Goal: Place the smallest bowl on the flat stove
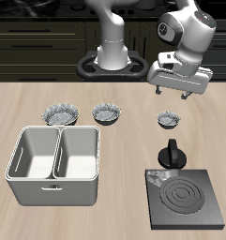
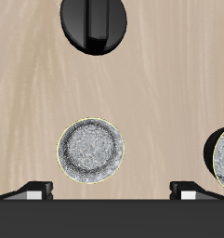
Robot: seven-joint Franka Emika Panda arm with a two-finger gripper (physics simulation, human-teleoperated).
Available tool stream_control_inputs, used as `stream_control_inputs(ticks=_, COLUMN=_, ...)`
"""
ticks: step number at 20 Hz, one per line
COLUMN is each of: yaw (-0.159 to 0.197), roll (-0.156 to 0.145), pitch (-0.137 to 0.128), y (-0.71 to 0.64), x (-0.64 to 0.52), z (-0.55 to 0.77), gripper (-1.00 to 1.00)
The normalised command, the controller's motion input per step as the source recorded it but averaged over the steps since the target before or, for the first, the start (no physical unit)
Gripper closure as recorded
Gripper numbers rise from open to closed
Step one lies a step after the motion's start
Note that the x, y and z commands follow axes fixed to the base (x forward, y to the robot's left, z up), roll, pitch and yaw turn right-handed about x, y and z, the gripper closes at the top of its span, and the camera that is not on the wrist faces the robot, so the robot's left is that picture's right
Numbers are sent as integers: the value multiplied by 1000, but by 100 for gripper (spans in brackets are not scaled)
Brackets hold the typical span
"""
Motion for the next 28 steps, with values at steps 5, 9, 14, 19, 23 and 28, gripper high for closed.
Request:
stream_control_inputs(ticks=5, yaw=-3, roll=-2, pitch=15, y=-48, x=-22, z=-210, gripper=-100)
stream_control_inputs(ticks=9, yaw=-12, roll=-3, pitch=-21, y=-11, x=-50, z=-147, gripper=-100)
stream_control_inputs(ticks=14, yaw=-9, roll=8, pitch=2, y=-9, x=-43, z=-217, gripper=-100)
stream_control_inputs(ticks=19, yaw=-9, roll=5, pitch=-14, y=-15, x=-90, z=-209, gripper=-100)
stream_control_inputs(ticks=23, yaw=-15, roll=2, pitch=13, y=-28, x=-65, z=-255, gripper=-100)
stream_control_inputs(ticks=28, yaw=-4, roll=-13, pitch=0, y=-101, x=-68, z=-262, gripper=-100)
